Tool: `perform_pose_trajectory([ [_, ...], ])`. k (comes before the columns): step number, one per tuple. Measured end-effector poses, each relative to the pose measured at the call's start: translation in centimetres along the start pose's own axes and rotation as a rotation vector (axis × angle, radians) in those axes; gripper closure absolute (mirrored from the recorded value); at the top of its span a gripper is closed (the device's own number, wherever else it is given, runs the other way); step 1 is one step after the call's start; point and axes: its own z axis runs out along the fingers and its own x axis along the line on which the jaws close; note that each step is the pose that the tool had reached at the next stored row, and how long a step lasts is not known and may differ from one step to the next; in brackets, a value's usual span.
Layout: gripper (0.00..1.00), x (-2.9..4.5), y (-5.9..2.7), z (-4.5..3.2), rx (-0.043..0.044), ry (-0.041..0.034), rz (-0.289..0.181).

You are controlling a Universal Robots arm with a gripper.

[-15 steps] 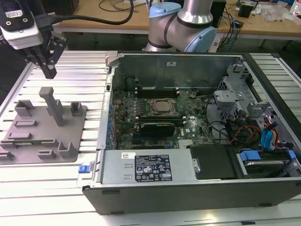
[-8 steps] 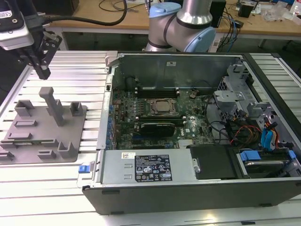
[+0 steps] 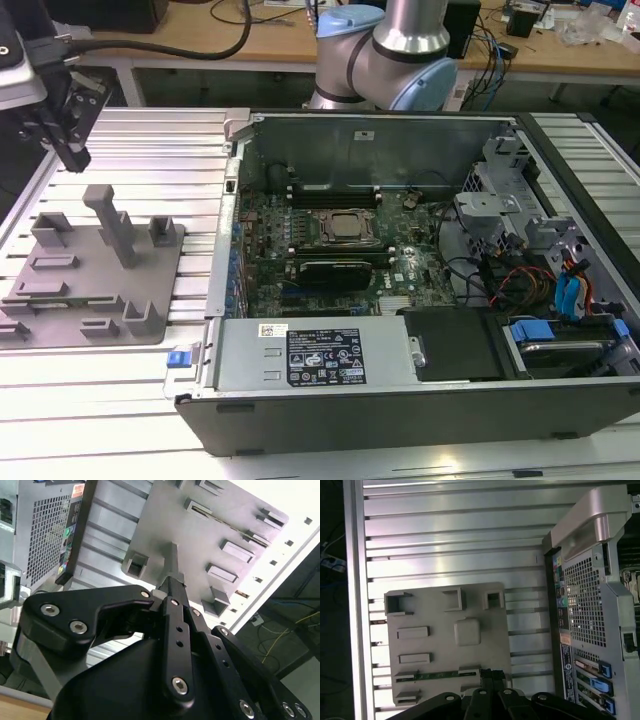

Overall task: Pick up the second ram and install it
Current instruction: 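Reach for the second ram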

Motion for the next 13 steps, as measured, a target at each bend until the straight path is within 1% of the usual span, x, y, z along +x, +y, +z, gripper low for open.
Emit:
perform_pose_trajectory([
  [5,0.92,1.27,-0.39,0.48,0.0000,-0.0001,0.000],
  [7,0.92,1.93,-0.59,0.85,-0.0001,0.0000,0.000],
  [8,0.92,2.40,-0.73,1.19,0.0000,0.0000,0.000],
  [10,0.92,2.66,-0.86,1.42,0.0000,0.0000,0.000],
  [13,0.92,3.41,-1.18,1.96,0.0000,0.0000,0.000],
])
